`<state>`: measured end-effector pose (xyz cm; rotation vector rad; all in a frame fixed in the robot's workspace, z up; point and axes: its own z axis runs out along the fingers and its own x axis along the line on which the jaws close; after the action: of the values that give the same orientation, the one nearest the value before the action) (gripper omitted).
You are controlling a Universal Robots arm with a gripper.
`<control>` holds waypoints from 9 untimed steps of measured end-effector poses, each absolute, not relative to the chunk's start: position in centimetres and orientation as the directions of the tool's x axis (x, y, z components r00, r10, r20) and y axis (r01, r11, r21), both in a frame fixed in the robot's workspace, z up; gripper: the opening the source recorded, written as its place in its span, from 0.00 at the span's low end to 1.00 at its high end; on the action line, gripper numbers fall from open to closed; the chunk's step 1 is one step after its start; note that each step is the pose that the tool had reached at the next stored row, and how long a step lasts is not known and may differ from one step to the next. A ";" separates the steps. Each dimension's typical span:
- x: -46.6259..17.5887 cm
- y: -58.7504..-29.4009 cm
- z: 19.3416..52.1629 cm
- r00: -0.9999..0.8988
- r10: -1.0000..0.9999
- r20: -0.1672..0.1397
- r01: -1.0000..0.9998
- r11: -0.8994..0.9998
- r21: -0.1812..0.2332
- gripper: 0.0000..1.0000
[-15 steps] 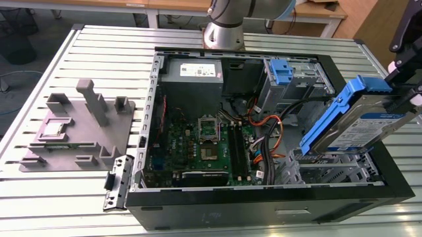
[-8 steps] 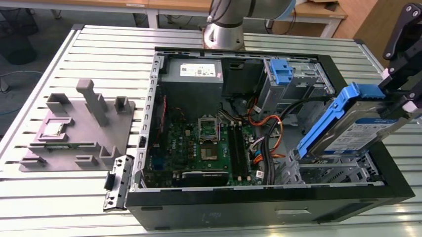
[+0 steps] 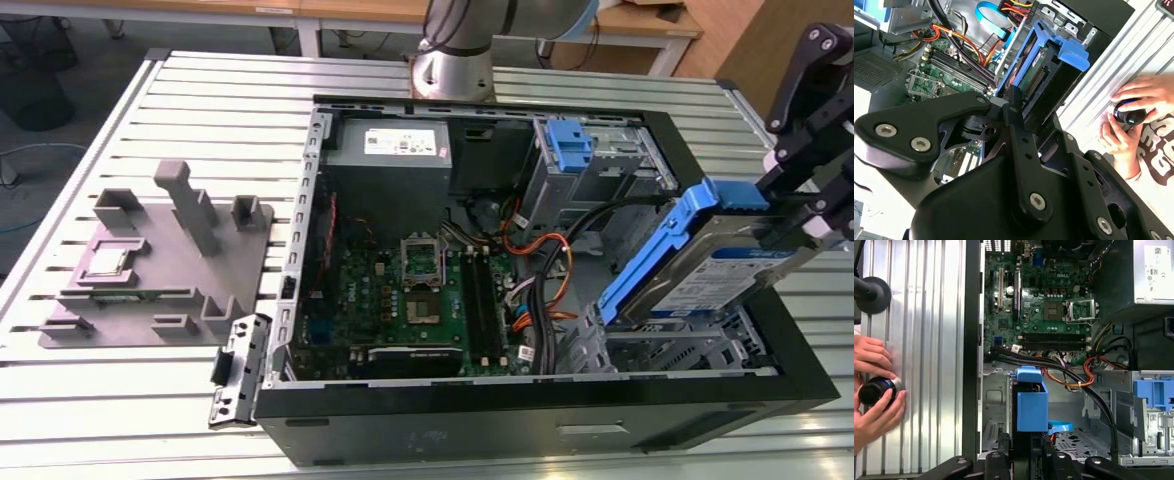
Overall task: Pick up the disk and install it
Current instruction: 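Insert the disk into the insertion slot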
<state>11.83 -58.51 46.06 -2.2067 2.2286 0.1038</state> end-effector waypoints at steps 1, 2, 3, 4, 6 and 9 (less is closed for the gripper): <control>11.9 -58.5 46.0 -0.011 -0.999 -0.049 -0.999 0.009 0.044 0.35; 11.9 -58.4 46.0 -0.011 -0.999 -0.049 -0.999 0.008 0.044 0.35; 11.9 -58.4 46.0 -0.010 -0.999 -0.049 -0.999 0.008 0.044 0.35; 11.9 -58.4 45.9 -0.011 -0.999 -0.049 -0.999 0.008 0.044 0.35; 12.0 -58.4 45.7 -0.011 -0.999 -0.049 -0.999 0.008 0.044 0.35; 12.0 -58.3 45.5 -0.010 -0.999 -0.049 -0.999 0.008 0.044 0.35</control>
<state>12.01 -58.28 45.53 -2.2077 2.2277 0.1038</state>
